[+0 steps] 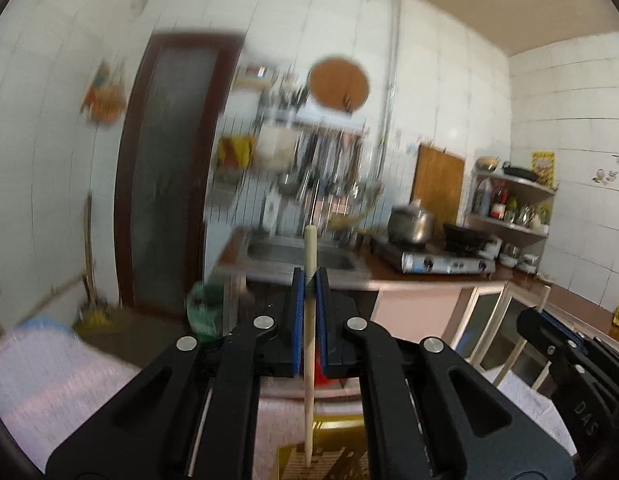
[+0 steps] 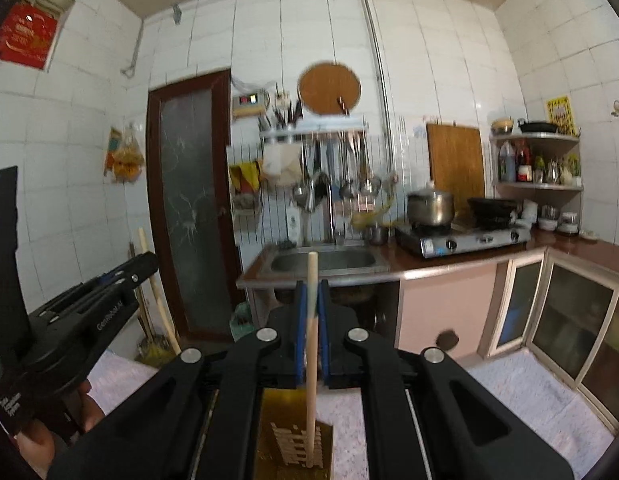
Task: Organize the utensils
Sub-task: 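Open both tools to drop the chopsticks into the yellow holder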
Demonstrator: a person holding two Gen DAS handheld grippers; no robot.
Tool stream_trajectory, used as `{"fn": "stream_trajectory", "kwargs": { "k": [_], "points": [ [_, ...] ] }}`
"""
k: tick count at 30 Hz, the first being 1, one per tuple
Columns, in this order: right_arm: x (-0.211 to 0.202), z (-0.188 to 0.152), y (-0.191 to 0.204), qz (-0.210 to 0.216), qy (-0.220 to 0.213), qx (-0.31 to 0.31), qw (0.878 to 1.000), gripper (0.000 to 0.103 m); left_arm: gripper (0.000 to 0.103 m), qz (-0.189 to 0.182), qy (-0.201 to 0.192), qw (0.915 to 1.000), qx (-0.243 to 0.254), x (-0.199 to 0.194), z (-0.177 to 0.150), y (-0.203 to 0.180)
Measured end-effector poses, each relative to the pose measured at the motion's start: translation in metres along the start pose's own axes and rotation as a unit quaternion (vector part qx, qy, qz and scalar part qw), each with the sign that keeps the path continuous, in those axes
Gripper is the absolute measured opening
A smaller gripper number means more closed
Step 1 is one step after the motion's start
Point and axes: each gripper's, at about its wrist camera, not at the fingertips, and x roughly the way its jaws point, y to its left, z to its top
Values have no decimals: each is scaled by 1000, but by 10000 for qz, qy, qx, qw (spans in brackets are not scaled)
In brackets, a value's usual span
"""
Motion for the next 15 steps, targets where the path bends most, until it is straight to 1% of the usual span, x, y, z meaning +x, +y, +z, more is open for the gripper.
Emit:
{"fn": "stream_trajectory", "kwargs": {
  "k": [2,3,6,7,9,10,11,12,13,14,15],
  "points": [
    [12,-14,-3,-7,185,11,9998,6,5,-14,236,9997,-56,10,-14,8],
    [19,-21,-5,-18,310,7,9995,6,5,35,330,9994,-28,13,-22,10],
    [31,-37,-8,-65,595,16,9982,6,5,188,447,9988,62,17,-32,19],
    [35,-41,-10,-60,744,20,9972,7,7,219,528,9983,83,17,-34,22],
    [35,-43,-13,-89,876,5,9961,7,21,269,632,9976,124,12,-33,27],
    [32,-43,-14,-119,916,2,9957,11,42,363,610,9974,133,3,-30,29],
    [26,-42,-17,-176,932,14,9955,18,66,424,557,9975,126,-5,-26,31],
    [18,-39,-19,-219,903,54,9957,43,75,507,460,9976,109,-15,-22,33],
    [10,-36,-22,-230,854,101,9960,62,83,584,348,9976,98,-30,-20,36],
    [-1,-32,-24,-248,776,151,9966,62,85,585,320,9977,112,-40,-17,37],
    [-12,-29,-26,-300,746,149,9967,62,86,574,378,9975,174,-51,-16,39]
  ]
}}
